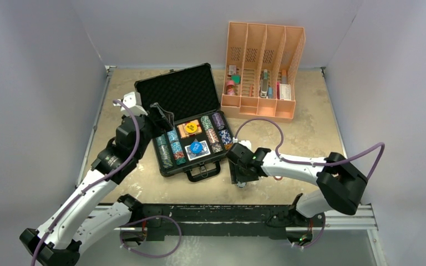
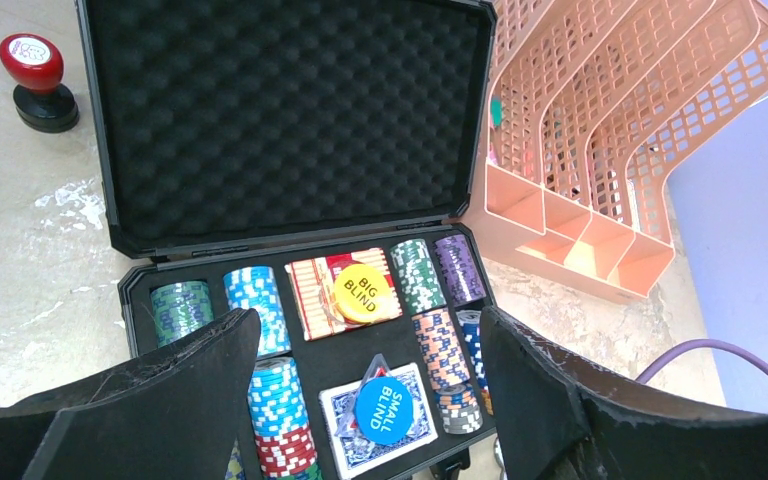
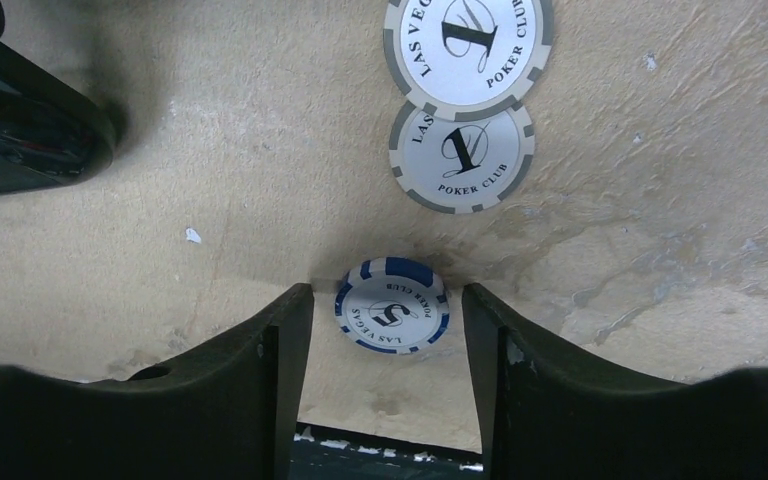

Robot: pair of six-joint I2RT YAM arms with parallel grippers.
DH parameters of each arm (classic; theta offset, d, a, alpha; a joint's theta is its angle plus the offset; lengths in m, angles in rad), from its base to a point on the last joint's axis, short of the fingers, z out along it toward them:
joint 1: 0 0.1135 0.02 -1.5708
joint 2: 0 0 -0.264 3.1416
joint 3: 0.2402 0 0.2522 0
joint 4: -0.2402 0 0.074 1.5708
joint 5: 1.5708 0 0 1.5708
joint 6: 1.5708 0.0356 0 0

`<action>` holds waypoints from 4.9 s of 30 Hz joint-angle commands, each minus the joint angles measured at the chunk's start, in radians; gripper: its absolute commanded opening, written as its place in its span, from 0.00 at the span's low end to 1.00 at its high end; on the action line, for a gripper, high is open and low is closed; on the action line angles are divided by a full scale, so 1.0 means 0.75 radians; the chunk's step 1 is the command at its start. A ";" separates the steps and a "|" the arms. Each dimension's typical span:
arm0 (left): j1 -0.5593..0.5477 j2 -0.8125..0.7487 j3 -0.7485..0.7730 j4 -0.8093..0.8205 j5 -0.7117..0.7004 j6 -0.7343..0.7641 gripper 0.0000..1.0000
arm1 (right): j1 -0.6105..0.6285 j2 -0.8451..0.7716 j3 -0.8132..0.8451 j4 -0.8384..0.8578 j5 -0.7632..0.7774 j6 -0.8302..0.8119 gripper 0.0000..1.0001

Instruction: Pack up texas hold em set

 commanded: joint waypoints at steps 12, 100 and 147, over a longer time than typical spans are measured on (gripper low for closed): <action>0.005 0.007 -0.031 0.077 0.055 0.027 0.79 | 0.010 -0.061 0.039 -0.036 0.024 0.071 0.40; -0.301 1.441 0.813 0.015 0.494 1.224 0.00 | -1.080 -0.394 -0.030 0.515 -0.522 -0.061 0.84; -0.261 1.510 0.842 -0.073 0.621 1.125 0.05 | -1.081 -0.378 -0.059 0.505 -0.431 -0.113 0.75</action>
